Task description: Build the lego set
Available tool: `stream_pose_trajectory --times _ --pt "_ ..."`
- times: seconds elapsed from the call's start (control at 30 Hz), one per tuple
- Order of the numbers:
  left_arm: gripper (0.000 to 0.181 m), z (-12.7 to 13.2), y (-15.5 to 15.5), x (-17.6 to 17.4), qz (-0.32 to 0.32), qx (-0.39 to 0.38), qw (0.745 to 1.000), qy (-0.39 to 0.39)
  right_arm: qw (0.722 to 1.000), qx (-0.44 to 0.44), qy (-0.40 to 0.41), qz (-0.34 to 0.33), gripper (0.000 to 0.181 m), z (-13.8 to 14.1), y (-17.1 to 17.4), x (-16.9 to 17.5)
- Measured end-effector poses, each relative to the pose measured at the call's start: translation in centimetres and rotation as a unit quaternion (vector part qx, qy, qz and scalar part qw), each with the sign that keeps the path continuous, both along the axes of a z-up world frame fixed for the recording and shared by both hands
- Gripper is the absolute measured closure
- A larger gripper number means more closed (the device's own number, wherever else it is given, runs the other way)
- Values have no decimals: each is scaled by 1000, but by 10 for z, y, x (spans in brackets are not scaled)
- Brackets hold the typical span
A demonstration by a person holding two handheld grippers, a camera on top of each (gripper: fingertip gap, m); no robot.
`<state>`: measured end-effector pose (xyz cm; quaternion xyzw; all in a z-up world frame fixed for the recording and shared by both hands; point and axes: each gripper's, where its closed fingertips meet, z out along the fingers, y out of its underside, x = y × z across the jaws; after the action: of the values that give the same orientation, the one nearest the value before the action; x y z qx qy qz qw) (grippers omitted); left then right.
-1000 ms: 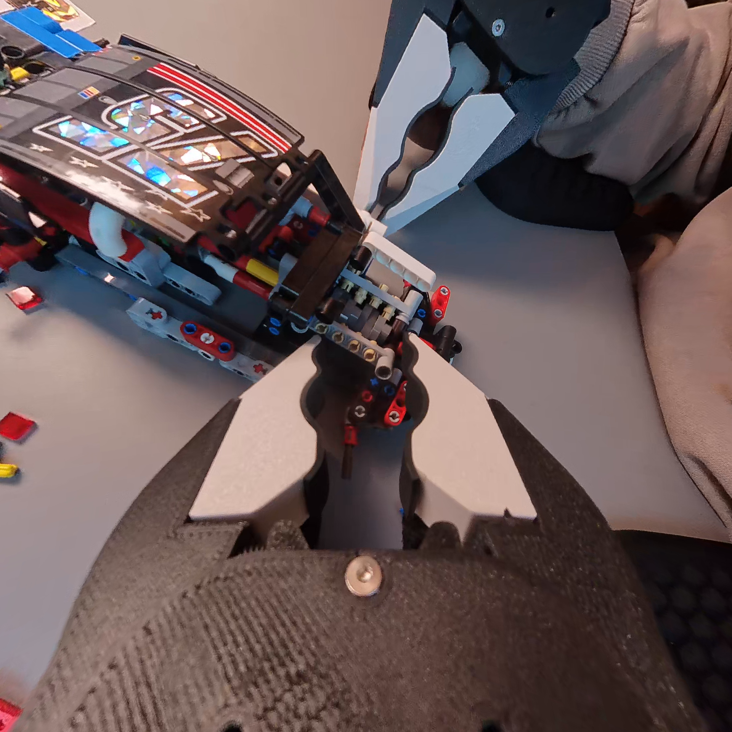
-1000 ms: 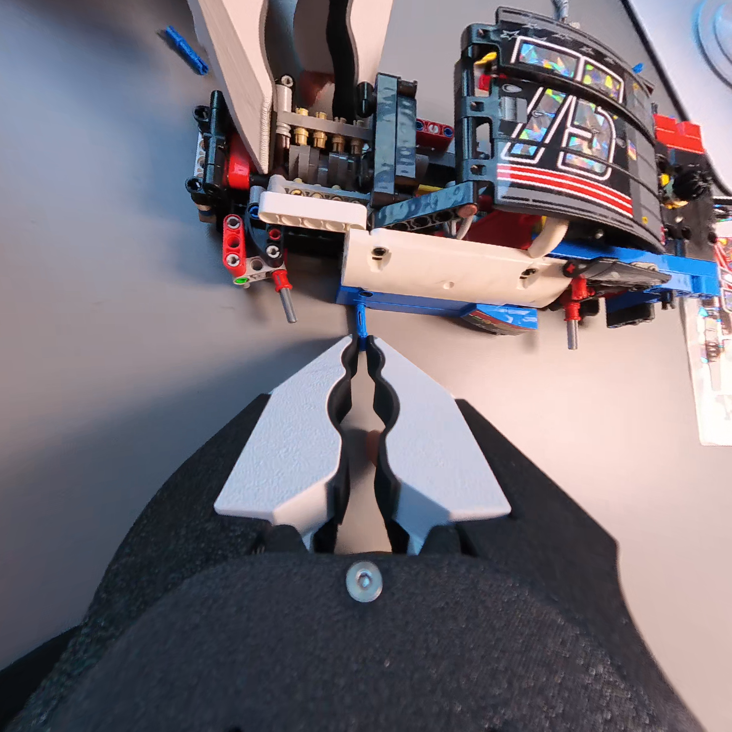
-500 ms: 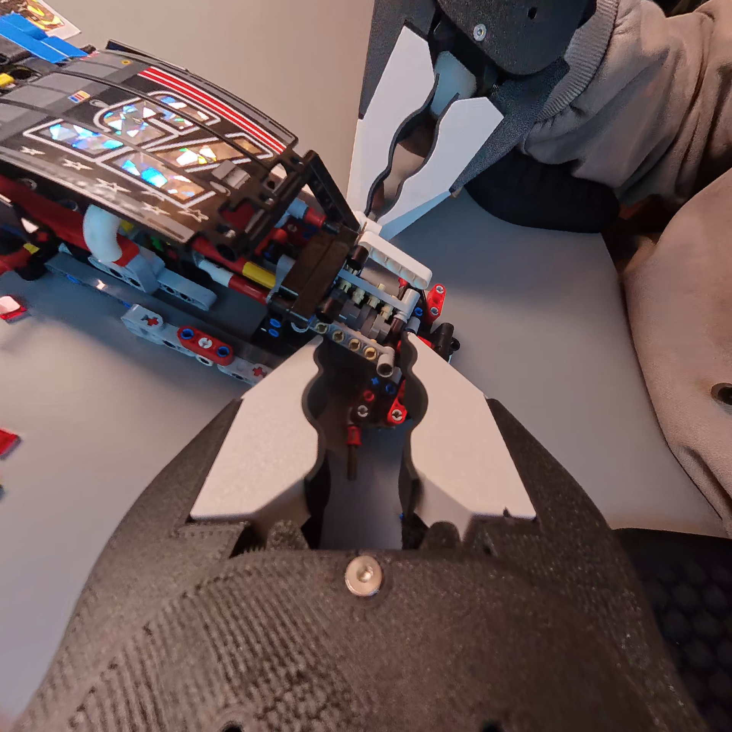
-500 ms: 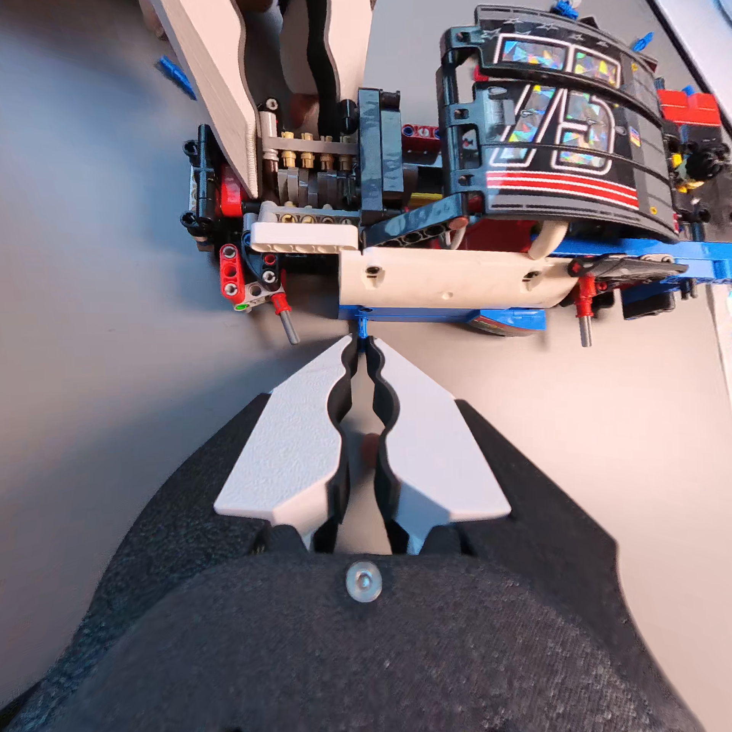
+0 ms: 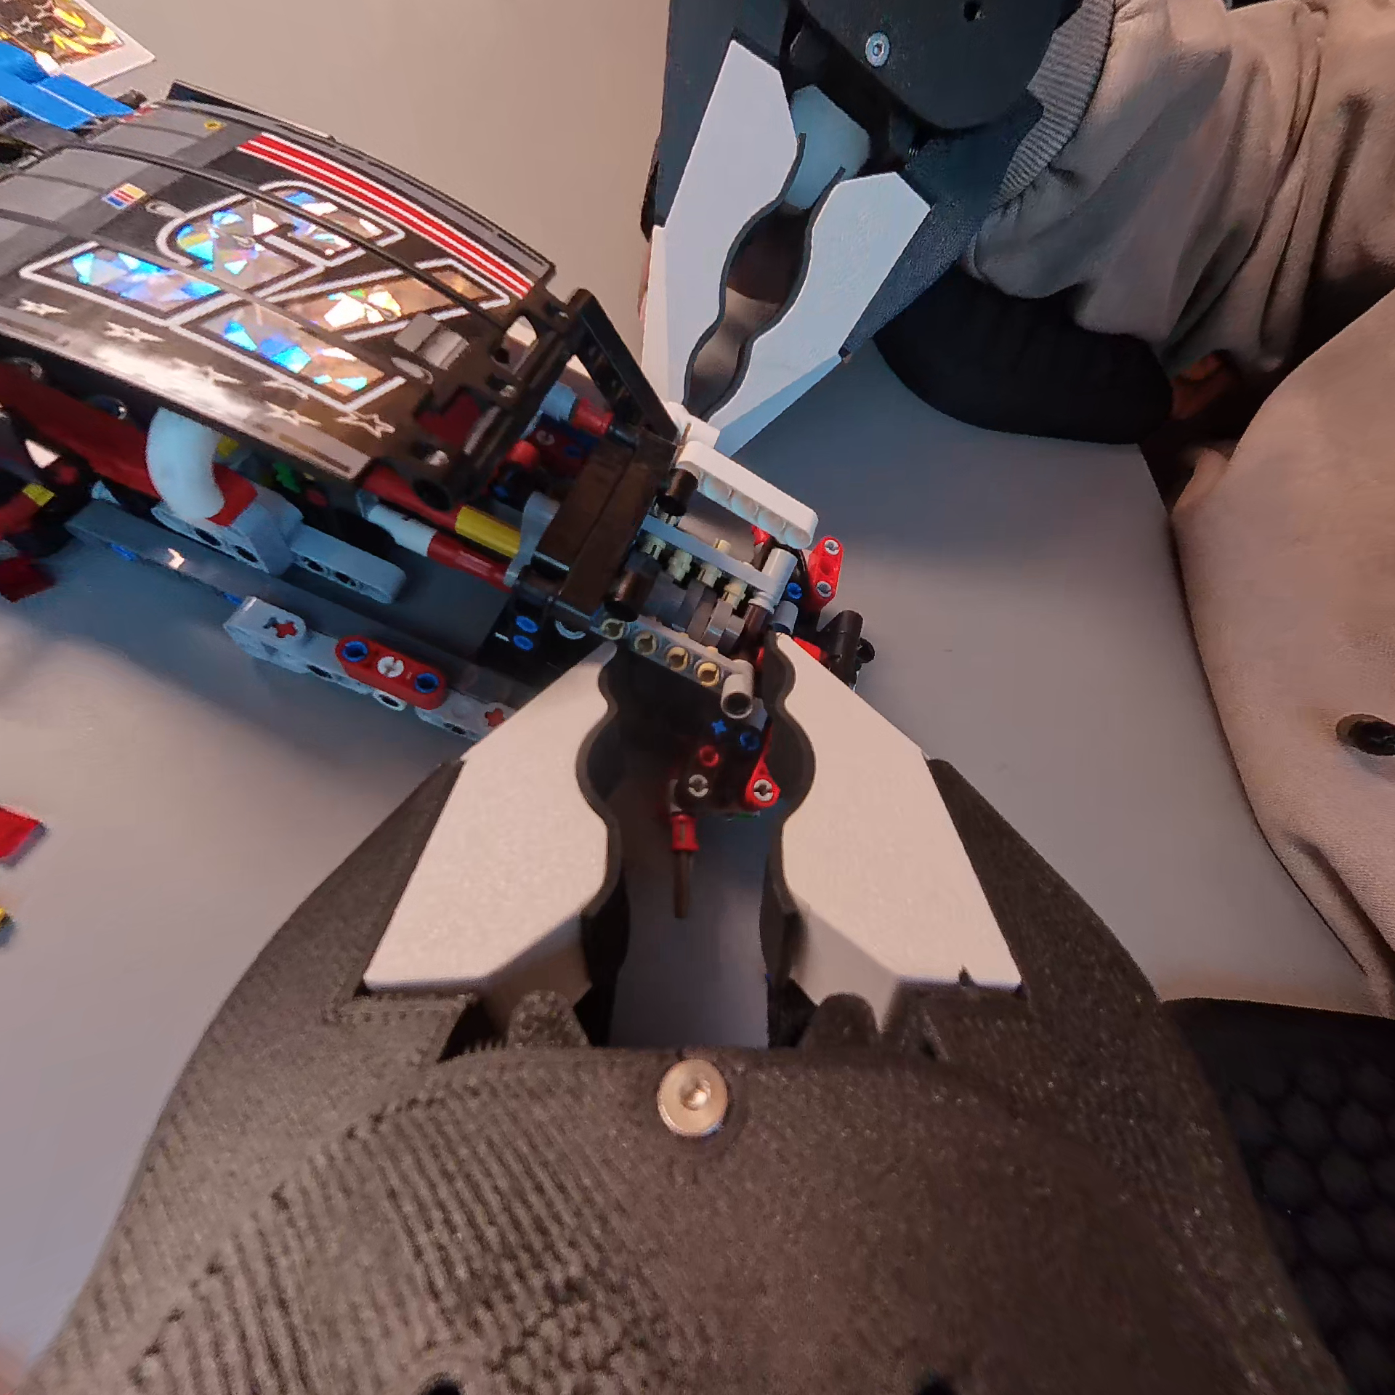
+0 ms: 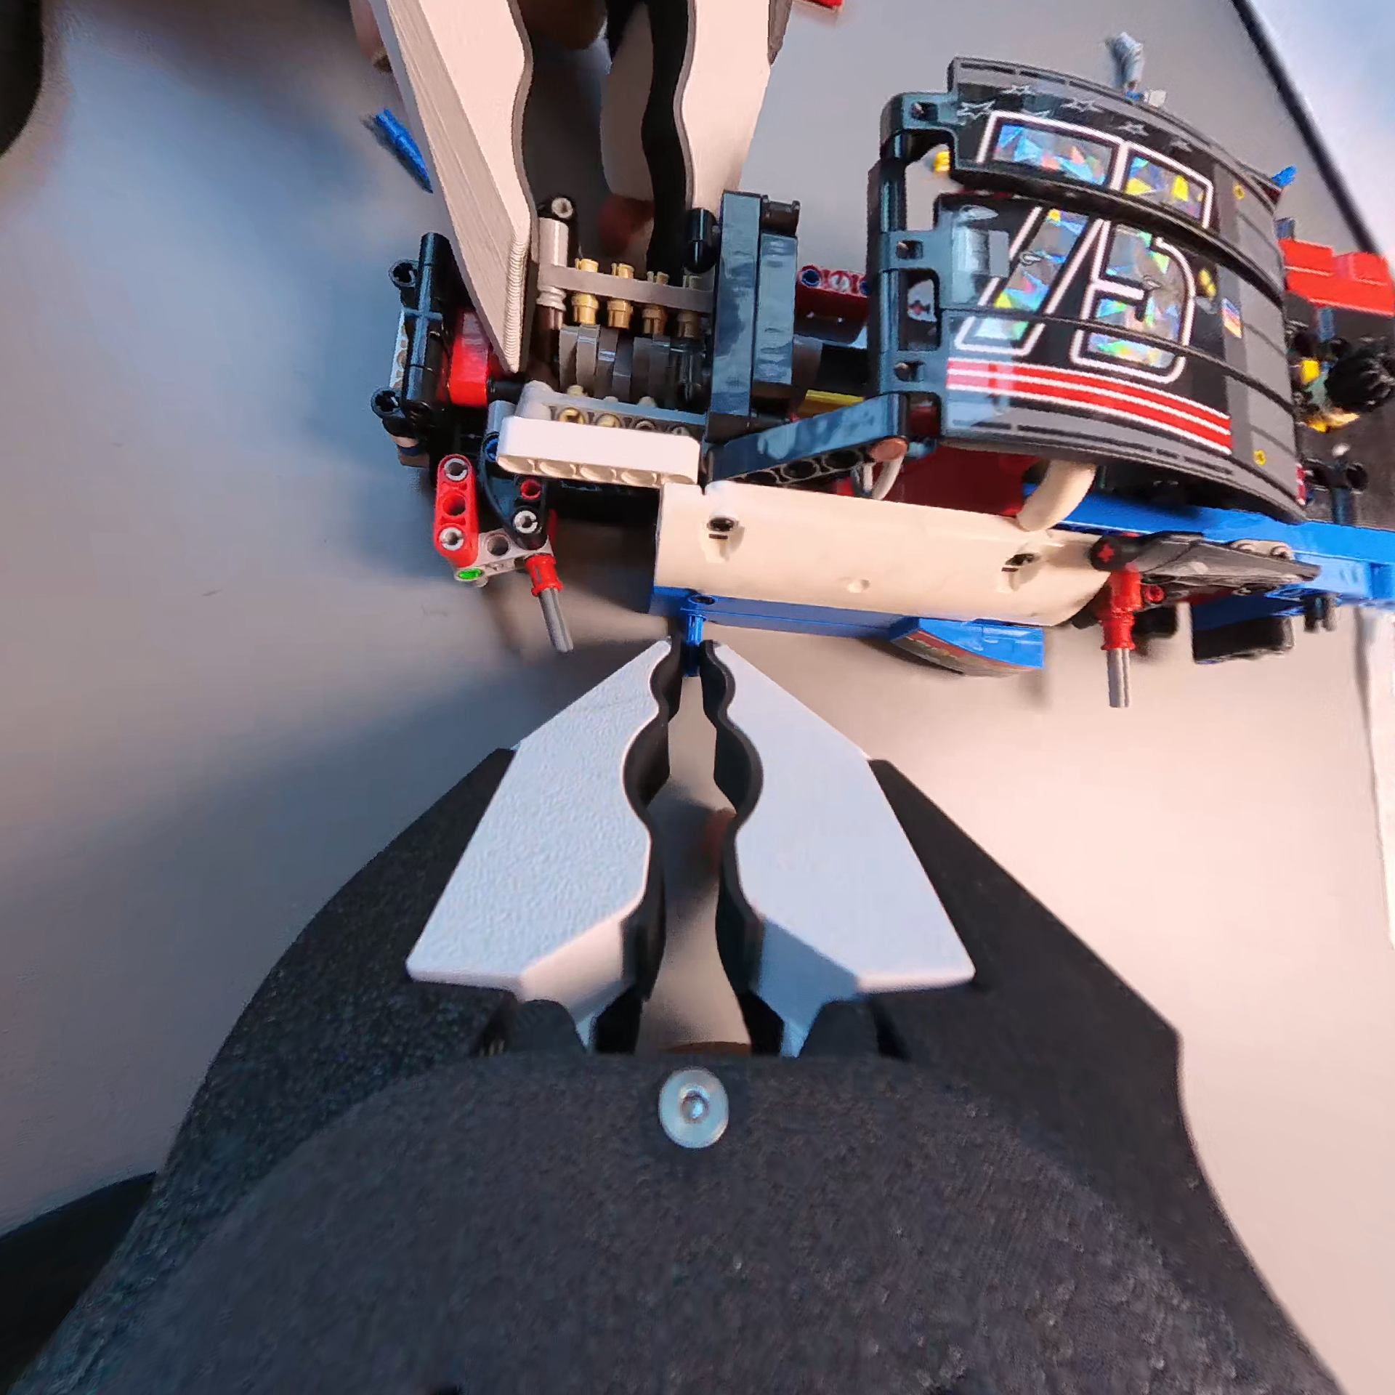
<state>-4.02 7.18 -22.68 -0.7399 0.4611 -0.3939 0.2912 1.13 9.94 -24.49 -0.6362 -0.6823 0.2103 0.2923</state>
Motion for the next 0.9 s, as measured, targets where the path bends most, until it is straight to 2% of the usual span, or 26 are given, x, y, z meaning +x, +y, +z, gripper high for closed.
stream_pose_trajectory --times 0.1,0.2,0.5,0.9 --pt "146 1 2 0 14 1 1000 -11 1000 5 8 -3 176 1 -1 6" --pt "134 4 -2 -2 7 -6 1000 -12 1000 -8 12 -15 174 2 -3 10" --pt "146 1 -3 3 7 -14 1000 -7 999 -14 -20 -33 178 -2 -2 6" --pt "148 0 -3 4 -1 -12 1000 -5 1000 -13 -21 6 180 -1 -1 2"
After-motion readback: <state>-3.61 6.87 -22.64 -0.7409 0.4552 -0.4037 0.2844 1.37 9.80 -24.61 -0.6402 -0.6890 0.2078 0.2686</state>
